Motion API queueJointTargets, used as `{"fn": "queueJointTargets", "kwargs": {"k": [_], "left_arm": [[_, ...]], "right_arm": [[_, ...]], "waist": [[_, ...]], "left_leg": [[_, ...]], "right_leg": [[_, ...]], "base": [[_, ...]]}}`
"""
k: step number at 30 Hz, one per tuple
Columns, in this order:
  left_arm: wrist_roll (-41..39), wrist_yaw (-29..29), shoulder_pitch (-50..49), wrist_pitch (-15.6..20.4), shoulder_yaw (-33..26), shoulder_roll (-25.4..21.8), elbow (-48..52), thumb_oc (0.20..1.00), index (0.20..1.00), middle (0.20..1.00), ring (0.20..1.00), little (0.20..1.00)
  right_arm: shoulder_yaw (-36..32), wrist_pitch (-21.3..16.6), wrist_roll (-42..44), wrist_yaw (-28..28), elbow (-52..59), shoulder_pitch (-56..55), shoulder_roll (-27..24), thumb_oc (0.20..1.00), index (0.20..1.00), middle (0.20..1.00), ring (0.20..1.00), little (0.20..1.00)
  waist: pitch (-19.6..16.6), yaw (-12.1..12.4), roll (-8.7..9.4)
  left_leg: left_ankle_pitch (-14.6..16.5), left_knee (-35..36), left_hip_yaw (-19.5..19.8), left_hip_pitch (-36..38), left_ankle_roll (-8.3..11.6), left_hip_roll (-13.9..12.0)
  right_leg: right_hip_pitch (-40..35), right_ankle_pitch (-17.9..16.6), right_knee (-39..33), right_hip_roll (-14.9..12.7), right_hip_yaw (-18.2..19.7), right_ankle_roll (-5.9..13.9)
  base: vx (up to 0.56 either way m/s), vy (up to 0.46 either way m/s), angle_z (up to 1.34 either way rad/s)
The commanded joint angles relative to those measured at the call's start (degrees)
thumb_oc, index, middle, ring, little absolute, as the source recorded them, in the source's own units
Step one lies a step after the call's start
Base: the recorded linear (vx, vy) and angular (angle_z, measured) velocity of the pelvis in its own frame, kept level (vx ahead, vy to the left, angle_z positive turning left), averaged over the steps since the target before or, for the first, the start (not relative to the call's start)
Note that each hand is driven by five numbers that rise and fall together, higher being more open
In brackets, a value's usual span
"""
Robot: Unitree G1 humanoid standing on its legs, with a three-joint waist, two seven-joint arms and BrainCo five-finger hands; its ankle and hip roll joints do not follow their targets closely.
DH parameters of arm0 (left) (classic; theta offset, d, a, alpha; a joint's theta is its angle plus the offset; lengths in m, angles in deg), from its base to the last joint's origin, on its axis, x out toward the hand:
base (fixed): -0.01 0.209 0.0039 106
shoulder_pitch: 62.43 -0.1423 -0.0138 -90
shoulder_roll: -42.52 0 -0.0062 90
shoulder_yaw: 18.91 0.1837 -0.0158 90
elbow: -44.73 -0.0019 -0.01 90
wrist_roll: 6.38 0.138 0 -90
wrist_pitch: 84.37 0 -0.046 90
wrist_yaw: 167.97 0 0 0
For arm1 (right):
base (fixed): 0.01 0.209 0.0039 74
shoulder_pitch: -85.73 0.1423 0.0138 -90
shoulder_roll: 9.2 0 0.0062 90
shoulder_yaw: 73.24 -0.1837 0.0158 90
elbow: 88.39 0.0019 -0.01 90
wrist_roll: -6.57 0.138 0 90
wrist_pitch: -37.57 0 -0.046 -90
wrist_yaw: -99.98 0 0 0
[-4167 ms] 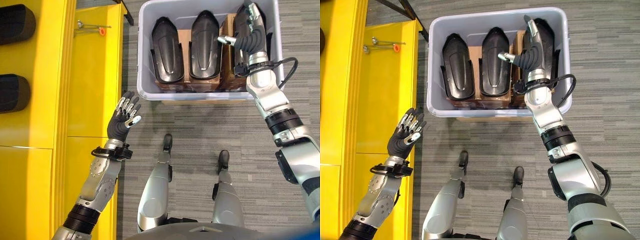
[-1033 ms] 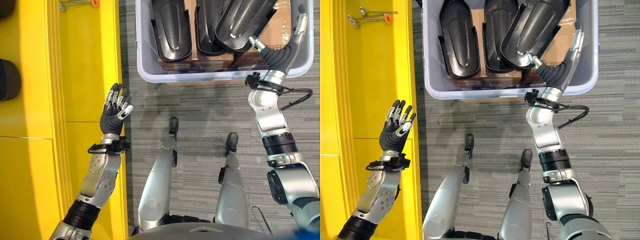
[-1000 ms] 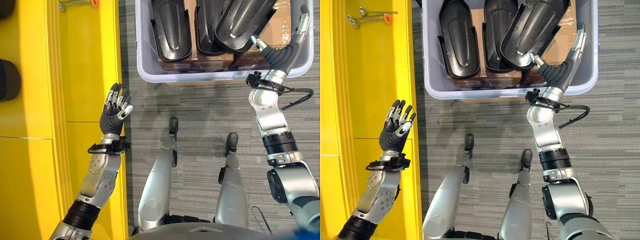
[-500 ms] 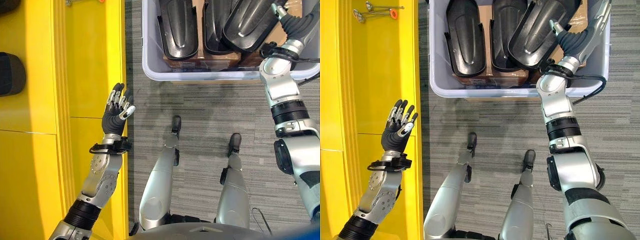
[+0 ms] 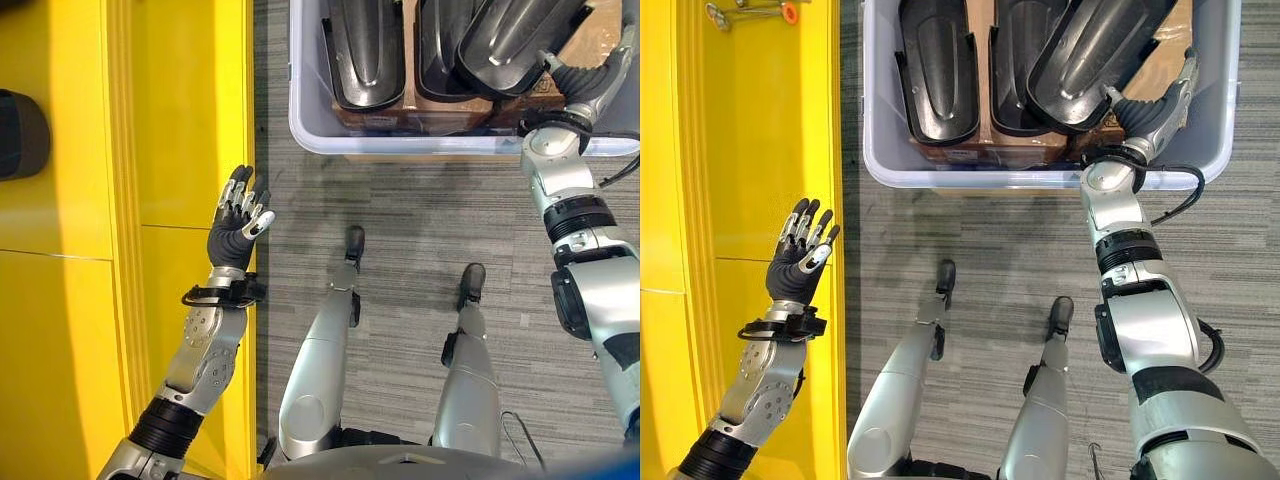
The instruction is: Move parts from the plastic box to the shelf.
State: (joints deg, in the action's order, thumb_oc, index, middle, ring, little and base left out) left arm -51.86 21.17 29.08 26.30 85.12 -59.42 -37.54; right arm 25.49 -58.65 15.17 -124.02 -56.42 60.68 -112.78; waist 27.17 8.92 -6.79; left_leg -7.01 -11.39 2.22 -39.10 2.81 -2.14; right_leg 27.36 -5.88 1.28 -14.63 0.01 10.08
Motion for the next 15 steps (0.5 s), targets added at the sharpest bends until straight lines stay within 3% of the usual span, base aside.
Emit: {"fn": "queueJointTargets", "kwargs": {"k": [1, 15], "left_arm": [[1.7, 0.1, -0.3, 3.4, 1.6, -2.6, 4.6, 1.000, 1.000, 1.000, 1.000, 1.000], [1.0, 0.2, 0.1, 3.5, 2.2, -3.7, 5.2, 1.000, 1.000, 1.000, 1.000, 1.000]], "right_arm": [[2.0, -4.0, 4.1, 1.0, -0.9, 3.6, -2.6, 1.000, 1.000, 1.000, 1.000, 1.000], [7.2, -4.2, 9.1, 4.7, -8.4, 10.3, -4.4, 1.000, 1.000, 1.000, 1.000, 1.000]], "waist": [[-0.4, -0.3, -1.82], [0.2, 0.5, -1.65]], "left_leg": [[2.6, -0.2, 2.1, -0.1, 0.41, -0.8], [3.2, -1.7, 2.2, -1.8, 0.25, -0.2]], "right_leg": [[-0.8, 7.6, 9.6, -1.3, 2.9, -1.75], [-0.3, 7.6, 10.1, -1.5, 2.5, -1.64]], "base": [[0.00, 0.000, 0.00], [0.00, 0.002, 0.01]]}}
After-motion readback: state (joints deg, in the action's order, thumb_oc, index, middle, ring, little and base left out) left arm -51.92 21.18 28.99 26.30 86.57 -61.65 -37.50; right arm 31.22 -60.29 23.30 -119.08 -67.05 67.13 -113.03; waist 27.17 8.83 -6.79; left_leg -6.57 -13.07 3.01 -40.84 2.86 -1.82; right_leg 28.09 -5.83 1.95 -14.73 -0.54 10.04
